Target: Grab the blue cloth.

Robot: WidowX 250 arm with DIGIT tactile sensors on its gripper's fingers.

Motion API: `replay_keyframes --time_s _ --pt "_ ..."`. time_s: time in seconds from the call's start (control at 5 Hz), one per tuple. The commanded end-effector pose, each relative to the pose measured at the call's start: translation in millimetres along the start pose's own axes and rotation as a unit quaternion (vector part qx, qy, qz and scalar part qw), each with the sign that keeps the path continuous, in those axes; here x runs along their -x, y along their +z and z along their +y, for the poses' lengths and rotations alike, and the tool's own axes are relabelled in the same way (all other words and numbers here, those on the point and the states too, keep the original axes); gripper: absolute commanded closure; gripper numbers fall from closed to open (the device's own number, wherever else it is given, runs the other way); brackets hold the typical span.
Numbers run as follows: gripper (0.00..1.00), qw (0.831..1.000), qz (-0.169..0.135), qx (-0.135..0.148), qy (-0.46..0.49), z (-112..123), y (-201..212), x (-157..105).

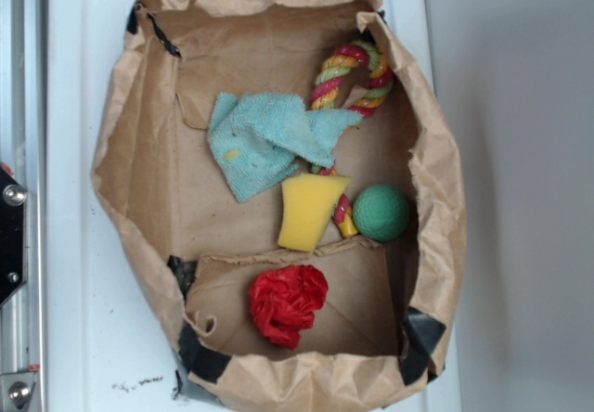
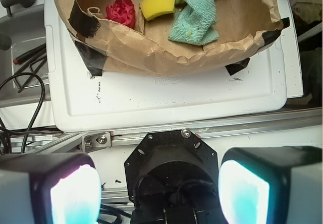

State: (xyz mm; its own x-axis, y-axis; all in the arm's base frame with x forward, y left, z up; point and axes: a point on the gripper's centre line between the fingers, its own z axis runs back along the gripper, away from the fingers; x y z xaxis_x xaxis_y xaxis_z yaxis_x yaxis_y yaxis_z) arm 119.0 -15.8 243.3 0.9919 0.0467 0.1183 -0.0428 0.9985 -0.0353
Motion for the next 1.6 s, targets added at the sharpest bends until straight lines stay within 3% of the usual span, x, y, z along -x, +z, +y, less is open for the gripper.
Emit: replay_keyframes --time_s 0.0,0.2,0.4,0.8,1.0,1.4 --pt "0.00 1.000 0.000 0.000 0.000 0 0 0" --pt "0.00 1.000 -0.016 0.000 0.021 -6 -7 -46" --pt "0.00 0.998 -0.028 0.047 0.031 3 -28 -81" --pt "0.00 0.994 -0.028 0.101 0.009 42 -99 -123" --pt "0.00 0.998 -0.015 0.065 0.003 47 -110 -127" --pt "0.00 0.998 -0.015 0.065 0.003 47 -110 -127"
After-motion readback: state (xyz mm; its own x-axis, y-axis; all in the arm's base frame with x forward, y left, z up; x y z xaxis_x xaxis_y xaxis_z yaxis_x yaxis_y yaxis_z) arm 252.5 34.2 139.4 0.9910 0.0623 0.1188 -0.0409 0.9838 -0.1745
